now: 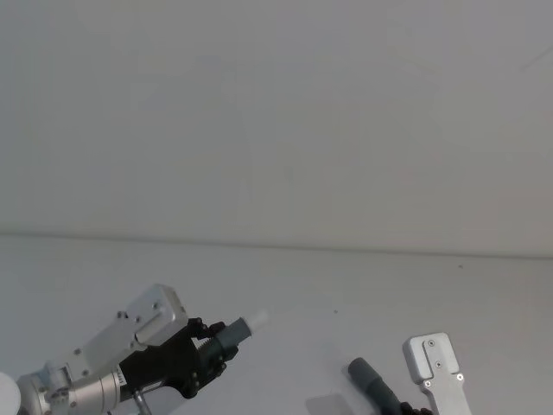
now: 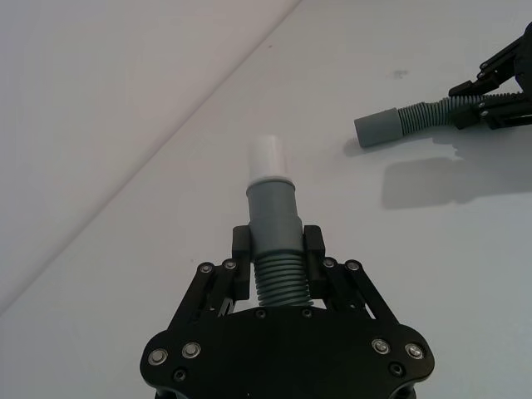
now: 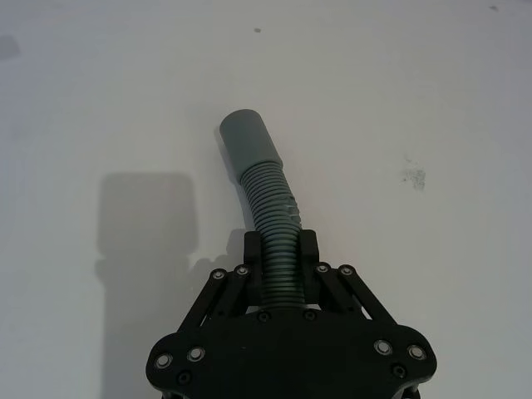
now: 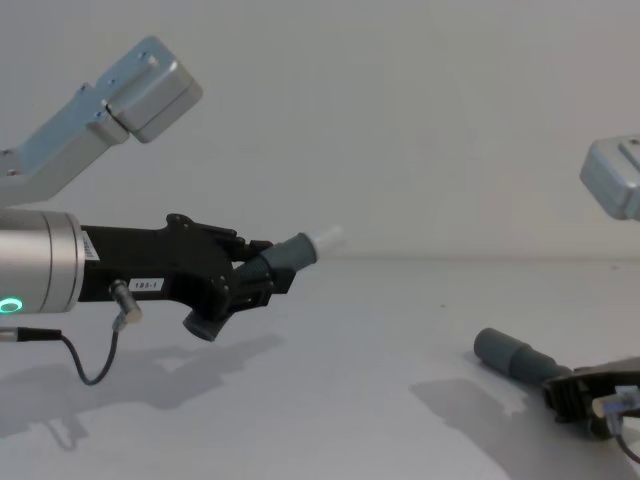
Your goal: Use both hands to pick up one end of the pipe from the table, align the ends, and insert them.
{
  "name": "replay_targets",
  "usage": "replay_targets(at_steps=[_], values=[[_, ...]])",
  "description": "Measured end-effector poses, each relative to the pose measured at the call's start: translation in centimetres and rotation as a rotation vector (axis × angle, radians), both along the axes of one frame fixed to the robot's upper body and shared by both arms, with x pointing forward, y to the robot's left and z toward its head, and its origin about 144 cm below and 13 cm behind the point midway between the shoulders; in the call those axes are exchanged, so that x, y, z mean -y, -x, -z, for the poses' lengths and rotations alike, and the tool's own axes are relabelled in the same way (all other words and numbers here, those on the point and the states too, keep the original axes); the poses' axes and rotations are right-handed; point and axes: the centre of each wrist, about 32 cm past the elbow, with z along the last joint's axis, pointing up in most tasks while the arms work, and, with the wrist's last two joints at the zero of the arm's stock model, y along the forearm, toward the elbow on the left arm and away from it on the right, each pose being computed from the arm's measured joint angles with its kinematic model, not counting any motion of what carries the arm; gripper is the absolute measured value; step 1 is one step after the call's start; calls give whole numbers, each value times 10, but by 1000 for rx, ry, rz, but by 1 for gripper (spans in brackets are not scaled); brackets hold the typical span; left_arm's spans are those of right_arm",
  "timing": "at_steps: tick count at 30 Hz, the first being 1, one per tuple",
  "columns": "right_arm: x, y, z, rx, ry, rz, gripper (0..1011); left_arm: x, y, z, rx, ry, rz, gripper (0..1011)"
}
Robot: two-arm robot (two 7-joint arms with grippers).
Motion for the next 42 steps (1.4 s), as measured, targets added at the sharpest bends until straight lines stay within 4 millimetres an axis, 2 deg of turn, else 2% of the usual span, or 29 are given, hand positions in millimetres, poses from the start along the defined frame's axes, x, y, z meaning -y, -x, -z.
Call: replay_targets(at_steps=[11,22,42], values=[[1,1,1,7,-6,-4,229,0,0,0,0,0,0,336],[10,6,4,103,-61,-41,229,0,0,0,0,0,0,336],[44,7,19,372,-235,-225,226,-1,-2,-3,2,-10,19,336]])
